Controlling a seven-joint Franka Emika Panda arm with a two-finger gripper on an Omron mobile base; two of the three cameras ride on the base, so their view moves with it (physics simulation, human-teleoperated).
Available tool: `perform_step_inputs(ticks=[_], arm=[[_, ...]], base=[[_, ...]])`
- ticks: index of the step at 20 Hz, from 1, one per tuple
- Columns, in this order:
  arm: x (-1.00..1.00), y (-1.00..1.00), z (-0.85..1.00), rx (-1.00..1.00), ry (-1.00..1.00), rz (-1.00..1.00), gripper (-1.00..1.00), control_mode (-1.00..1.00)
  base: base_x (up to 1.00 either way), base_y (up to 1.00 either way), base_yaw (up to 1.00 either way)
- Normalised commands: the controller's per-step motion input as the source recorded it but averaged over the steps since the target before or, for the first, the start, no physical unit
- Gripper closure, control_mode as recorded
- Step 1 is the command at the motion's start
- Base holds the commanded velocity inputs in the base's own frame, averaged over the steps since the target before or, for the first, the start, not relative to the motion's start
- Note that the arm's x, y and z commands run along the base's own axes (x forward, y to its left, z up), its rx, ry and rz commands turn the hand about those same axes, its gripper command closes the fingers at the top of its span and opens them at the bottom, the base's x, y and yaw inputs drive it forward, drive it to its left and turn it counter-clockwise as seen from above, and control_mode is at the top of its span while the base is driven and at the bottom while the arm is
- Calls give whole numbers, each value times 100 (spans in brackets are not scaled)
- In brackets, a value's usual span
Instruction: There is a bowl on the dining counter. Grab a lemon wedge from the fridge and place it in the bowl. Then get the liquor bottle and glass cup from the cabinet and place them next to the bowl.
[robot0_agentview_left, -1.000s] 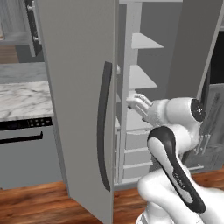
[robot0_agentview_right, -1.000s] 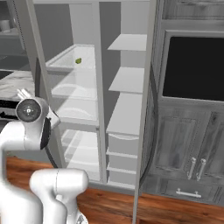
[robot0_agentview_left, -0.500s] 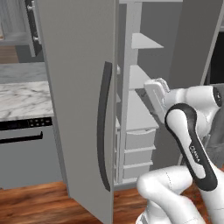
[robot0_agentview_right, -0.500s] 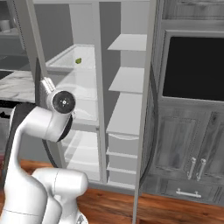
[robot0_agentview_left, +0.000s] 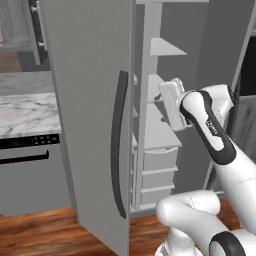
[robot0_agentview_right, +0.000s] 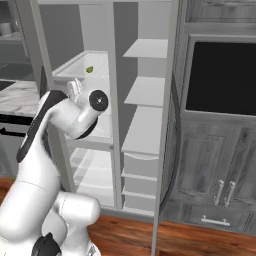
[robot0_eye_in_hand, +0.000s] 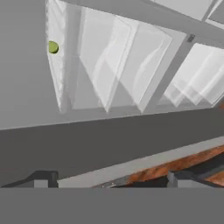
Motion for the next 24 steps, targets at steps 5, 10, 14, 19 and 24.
perform_step_inputs(ticks=[5, 10, 14, 19, 24], arm=[[67, 14, -6, 15, 17, 9, -100, -100], [53, 30, -11, 12, 11, 12, -100, -100], [7, 66, -15, 4, 4, 17, -100, -100], [-9, 83, -18, 0, 0, 20, -100, -100], [-31, 86, -22, 0, 0, 23, -100, -100]], base=[[0, 0, 0], [0, 0, 0], [0, 0, 0], [0, 0, 0], [0, 0, 0]])
